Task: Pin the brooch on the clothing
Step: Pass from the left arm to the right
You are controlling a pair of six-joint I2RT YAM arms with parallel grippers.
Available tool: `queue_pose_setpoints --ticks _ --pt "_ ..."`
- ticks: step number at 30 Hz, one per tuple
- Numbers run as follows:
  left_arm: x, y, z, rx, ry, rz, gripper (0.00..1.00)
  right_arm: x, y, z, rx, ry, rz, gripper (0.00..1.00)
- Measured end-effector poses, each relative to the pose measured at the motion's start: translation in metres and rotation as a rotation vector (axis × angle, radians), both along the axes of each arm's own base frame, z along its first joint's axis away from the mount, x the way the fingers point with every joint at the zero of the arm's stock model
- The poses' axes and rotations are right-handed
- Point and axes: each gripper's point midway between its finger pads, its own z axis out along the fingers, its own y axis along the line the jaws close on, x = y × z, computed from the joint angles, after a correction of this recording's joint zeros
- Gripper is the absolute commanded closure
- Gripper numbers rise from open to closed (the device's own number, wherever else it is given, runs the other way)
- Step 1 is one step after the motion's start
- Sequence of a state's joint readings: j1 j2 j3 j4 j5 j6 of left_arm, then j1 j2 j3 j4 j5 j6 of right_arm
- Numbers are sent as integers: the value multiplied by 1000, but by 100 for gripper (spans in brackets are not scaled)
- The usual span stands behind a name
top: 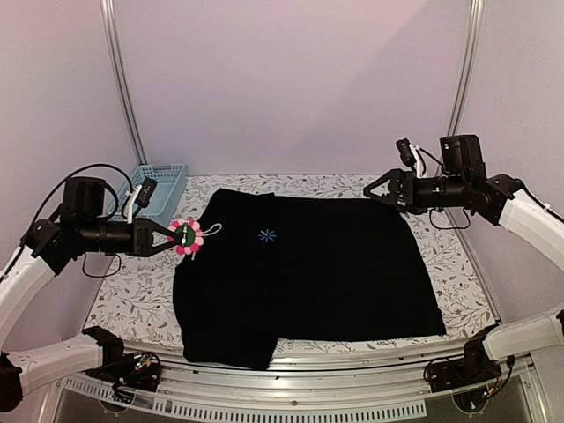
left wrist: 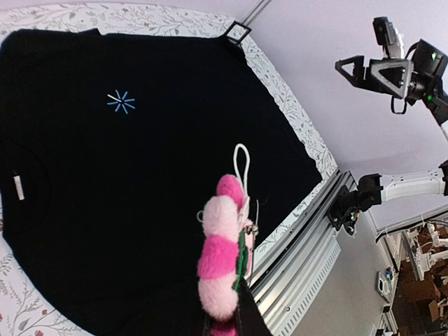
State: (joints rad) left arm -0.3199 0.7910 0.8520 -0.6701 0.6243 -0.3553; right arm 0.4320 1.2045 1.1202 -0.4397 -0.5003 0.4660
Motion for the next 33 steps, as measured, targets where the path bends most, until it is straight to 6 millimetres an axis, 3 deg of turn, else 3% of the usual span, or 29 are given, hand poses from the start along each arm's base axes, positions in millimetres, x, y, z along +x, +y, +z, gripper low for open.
queue_pose_setpoints --ticks 5,10,13,18,22,28,33 --pt "3 -4 1 2 -10 -32 100 -17 41 30 79 -133 124 1" --pt "6 -14 32 -113 -118 -57 100 -38 95 56 152 -233 265 1" --pt "11 -19 37 -179 -136 -53 100 -51 130 59 182 -262 349 1" --pt "22 -29 27 -269 -169 -57 100 -65 174 54 242 -304 473 1" --pt "21 -40 8 -316 -210 -80 100 -61 198 40 281 -326 530 1" --pt "18 -32 -17 -338 -294 -37 100 -44 237 8 299 -318 575 1" --pt "10 -29 -17 -335 -385 -57 100 -51 284 6 327 -369 669 1"
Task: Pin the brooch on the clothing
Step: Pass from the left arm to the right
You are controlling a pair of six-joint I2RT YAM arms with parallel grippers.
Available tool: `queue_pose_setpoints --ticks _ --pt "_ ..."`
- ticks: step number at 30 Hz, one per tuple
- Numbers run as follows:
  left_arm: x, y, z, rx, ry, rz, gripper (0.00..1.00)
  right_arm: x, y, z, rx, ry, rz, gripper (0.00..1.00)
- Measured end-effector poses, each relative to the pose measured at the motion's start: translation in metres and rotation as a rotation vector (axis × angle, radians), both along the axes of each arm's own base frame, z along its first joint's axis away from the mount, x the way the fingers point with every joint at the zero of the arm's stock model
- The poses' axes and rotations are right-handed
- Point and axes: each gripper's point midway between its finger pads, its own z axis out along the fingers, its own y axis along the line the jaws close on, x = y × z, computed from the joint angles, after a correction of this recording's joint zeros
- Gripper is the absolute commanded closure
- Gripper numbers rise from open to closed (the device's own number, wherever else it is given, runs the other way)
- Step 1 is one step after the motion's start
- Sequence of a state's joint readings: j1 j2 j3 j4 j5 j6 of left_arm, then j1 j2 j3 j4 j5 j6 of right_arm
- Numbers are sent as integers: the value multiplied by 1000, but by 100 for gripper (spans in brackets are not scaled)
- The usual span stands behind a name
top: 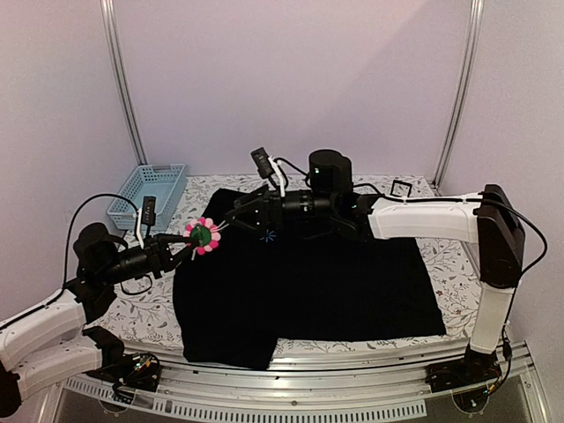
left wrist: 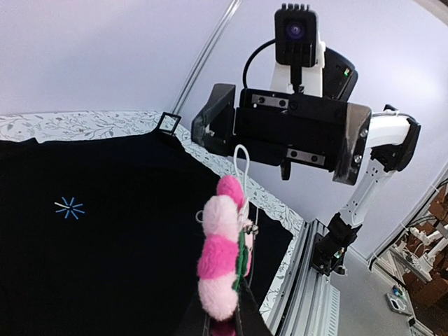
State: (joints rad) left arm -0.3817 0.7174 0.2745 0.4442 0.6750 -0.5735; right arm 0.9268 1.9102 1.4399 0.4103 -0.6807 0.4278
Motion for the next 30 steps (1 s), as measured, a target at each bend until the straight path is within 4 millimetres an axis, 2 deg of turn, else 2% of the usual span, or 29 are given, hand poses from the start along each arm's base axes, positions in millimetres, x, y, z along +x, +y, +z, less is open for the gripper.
queue_pose_setpoints --ticks 4,6,9,15,23,30 --pt "-5 -3 3 12 -43 -32 100 -23 24 -8 13 -46 96 2" --pt "-7 -5 3 17 -52 -42 100 -34 29 -16 5 -49 143 3" --pt "-8 -6 4 18 -65 -50 100 -41 29 -20 2 -58 177 6" --pt "-10 -8 8 22 -102 -56 100 -43 33 -19 26 -90 187 18" --pt "-10 -8 9 24 -119 -53 100 -30 52 -41 4 -73 163 25" --pt "-9 -8 11 20 -127 -46 100 -33 58 -41 7 -62 169 34"
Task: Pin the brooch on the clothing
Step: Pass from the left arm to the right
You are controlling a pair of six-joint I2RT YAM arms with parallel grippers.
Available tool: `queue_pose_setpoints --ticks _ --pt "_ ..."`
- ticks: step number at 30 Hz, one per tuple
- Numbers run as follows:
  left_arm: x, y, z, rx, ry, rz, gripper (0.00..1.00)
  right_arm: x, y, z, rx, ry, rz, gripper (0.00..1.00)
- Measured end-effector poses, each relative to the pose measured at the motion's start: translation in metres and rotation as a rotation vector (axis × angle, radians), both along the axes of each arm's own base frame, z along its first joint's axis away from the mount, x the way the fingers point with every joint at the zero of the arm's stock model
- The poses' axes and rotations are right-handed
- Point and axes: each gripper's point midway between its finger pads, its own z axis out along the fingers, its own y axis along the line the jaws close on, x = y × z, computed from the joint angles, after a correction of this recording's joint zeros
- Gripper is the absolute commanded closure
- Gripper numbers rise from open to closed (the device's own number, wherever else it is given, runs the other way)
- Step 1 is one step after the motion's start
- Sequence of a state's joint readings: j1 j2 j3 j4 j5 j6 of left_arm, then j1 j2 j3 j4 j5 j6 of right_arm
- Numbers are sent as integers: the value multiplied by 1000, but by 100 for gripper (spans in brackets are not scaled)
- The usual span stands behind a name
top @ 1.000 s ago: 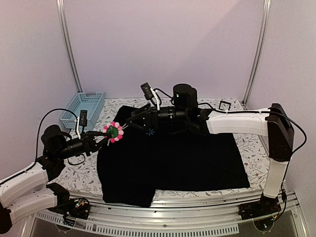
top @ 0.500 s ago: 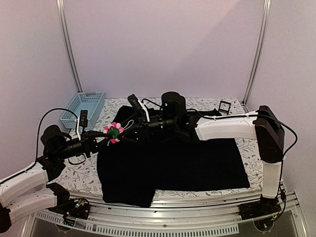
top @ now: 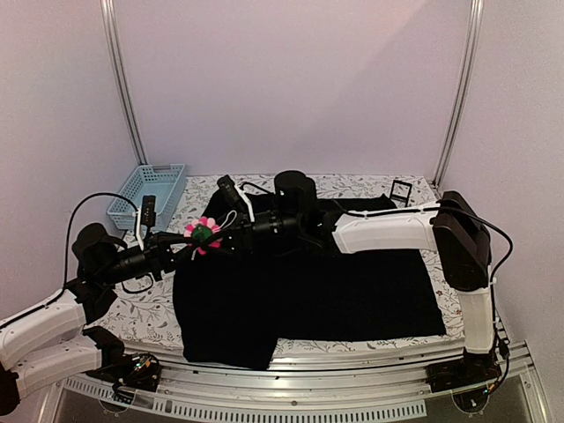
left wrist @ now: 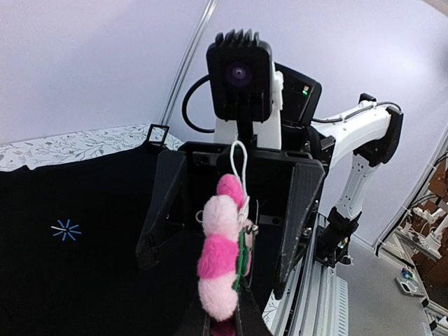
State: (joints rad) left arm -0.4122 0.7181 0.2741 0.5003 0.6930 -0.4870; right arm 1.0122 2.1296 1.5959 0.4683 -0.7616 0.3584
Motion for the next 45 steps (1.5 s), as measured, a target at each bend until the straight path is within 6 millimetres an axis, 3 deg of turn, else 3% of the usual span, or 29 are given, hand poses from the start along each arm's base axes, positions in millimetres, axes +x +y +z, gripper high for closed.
queue_pose_setpoints --ticks 4,10,18,32,45 --pt "0 0 1 -3 -6 2 100 -2 1 1 3 7 3 44" --pt "-1 0 3 -5 -10 2 100 -2 2 -1 0 22 3 50" --pt "-1 1 2 -4 -10 3 100 0 5 1 7 30 6 41" --pt "-1 0 1 -3 -8 2 100 0 6 9 18 27 10 69" --pt "0 0 0 2 -14 8 100 -2 4 13 21 47 35 84"
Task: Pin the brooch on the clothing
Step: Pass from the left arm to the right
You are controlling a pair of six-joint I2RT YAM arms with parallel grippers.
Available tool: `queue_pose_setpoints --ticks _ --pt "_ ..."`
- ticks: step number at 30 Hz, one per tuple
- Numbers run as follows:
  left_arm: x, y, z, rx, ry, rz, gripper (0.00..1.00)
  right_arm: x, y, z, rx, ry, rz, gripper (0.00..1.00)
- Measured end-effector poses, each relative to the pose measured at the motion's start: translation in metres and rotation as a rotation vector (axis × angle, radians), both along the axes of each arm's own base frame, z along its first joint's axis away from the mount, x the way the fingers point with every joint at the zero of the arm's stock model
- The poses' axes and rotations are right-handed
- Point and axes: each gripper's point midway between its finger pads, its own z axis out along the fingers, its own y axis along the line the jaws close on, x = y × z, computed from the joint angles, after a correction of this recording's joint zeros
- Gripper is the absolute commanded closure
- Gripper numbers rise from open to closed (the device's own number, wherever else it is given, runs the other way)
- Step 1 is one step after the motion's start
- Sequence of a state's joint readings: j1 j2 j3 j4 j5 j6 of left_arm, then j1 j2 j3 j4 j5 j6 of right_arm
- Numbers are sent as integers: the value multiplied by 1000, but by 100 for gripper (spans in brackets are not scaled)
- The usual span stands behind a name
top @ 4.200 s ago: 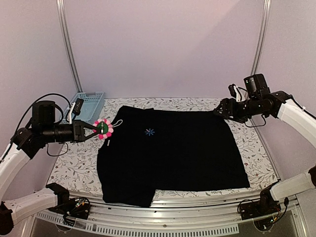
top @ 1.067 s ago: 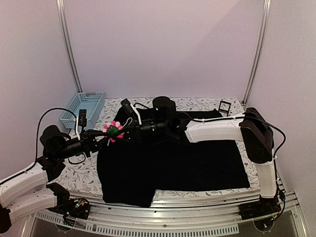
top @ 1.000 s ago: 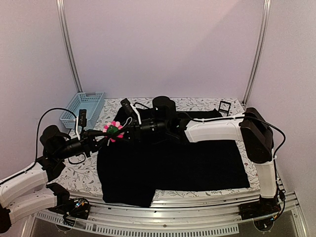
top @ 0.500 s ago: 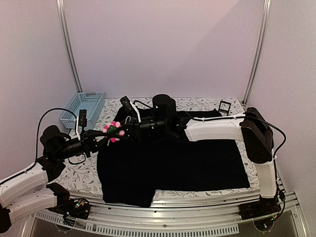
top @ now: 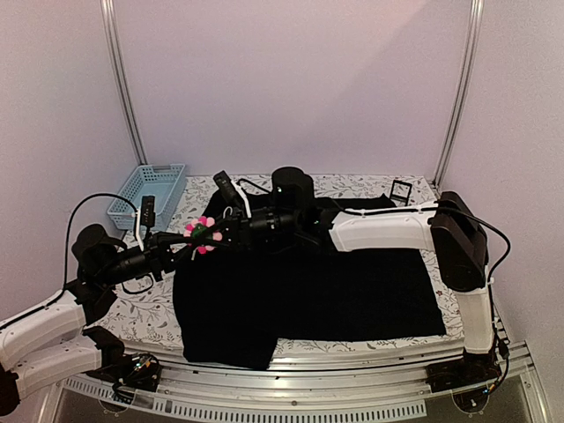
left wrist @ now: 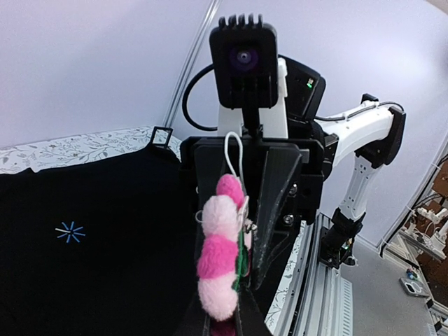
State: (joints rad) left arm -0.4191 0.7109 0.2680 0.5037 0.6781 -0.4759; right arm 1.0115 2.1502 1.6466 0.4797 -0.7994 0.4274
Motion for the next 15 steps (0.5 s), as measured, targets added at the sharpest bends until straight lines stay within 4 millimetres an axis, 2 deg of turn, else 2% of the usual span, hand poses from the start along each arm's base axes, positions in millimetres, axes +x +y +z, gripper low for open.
queue_pose_setpoints --ticks 6,15 --pt "0 0 -1 3 -3 1 100 0 1 -1 -2 19 32 91" --pt "0 0 -1 5 -8 4 100 0 3 0 -7 27 65 93"
